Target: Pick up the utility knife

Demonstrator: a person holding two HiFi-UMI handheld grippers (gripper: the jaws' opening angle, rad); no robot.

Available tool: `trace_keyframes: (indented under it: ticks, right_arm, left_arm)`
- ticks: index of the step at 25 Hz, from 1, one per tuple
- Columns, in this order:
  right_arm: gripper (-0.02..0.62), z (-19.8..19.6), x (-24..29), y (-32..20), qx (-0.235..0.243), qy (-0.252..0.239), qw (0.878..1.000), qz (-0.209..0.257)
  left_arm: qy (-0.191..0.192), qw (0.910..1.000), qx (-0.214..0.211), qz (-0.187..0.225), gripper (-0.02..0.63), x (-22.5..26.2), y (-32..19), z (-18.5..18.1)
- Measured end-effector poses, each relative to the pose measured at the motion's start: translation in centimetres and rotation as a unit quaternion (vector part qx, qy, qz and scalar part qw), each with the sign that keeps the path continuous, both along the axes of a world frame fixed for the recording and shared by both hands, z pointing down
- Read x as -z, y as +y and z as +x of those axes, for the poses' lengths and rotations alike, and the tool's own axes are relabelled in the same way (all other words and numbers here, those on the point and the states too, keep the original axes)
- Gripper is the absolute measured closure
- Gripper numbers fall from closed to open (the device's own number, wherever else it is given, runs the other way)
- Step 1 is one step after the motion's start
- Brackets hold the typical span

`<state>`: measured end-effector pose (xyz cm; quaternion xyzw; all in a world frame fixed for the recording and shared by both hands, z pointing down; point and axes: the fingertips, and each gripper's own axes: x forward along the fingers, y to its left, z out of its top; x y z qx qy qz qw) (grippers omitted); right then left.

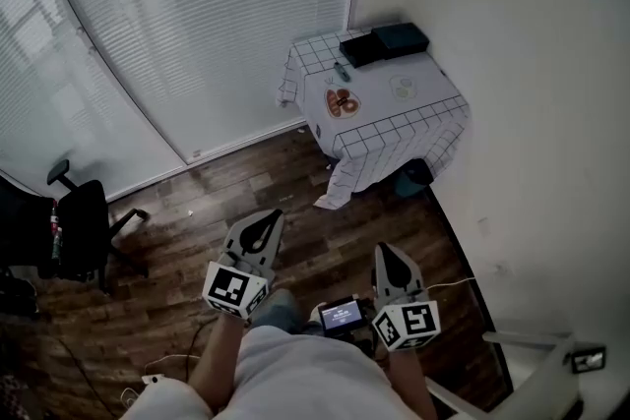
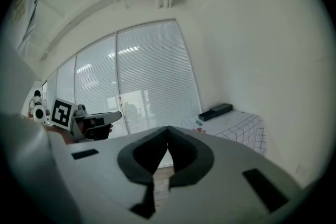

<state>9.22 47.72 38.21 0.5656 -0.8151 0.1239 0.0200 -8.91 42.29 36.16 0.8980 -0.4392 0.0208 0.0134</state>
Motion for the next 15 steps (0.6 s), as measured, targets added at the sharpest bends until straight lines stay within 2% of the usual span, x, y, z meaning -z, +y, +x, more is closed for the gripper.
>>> trace_keyframes:
  ticks: [6,15]
  right_arm:
    - [0.589,2.5,-0.9,-1.4,-0.019,0.032,0.999,-0.002]
    - [0.589,4.1,-0.7,-9.1,-0.032,0.053,0.998,0.003]
  left_arm:
    - [-0.002,1.0000,-0.001,0.002,0.601,0.0,-1.3,1.9]
    - [0.007,0.9997,-0.018,0.016,0.601,0.7,-9.6,4.2]
